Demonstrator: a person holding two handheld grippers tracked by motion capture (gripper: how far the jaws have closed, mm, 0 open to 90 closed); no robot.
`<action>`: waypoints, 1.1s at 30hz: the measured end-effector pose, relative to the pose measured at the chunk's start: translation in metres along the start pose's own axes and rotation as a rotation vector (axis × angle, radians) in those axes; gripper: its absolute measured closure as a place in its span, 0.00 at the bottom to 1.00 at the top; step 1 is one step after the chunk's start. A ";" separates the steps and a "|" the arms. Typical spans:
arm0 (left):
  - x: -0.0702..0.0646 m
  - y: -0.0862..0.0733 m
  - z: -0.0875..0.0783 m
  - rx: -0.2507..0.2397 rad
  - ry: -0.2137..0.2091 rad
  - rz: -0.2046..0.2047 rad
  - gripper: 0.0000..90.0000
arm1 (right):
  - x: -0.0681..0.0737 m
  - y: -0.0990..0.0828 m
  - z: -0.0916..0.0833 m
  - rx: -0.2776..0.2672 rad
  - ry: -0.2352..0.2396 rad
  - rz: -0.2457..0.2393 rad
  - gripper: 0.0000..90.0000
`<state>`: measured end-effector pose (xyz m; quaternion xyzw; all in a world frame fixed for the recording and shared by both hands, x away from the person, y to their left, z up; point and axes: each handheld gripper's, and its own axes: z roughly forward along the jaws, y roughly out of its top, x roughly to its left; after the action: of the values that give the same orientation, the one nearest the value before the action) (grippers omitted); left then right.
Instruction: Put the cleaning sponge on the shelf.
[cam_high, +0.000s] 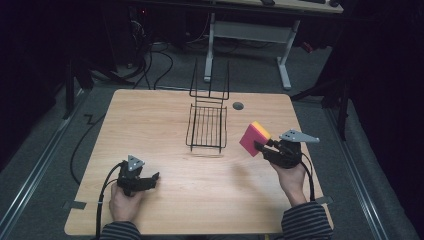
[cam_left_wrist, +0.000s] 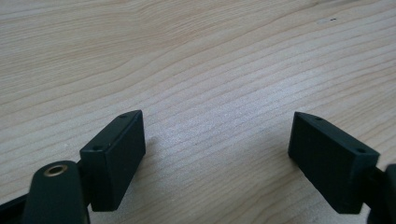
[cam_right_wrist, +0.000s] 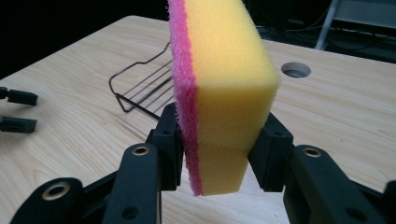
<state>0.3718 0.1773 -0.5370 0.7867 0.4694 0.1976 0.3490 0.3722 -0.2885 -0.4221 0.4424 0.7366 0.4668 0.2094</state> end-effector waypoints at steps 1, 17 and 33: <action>0.000 0.000 0.000 0.000 0.000 0.000 0.21 | 0.002 0.001 0.000 0.000 0.003 0.000 0.67; 0.000 0.000 0.000 0.000 -0.003 0.001 0.21 | 0.025 0.021 0.012 -0.010 0.076 -0.041 0.67; 0.000 0.000 0.000 0.000 -0.002 0.001 0.21 | 0.045 0.041 0.032 -0.002 0.111 -0.083 0.67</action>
<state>0.3717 0.1772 -0.5370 0.7871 0.4685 0.1970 0.3494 0.3902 -0.2277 -0.3969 0.3845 0.7645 0.4821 0.1879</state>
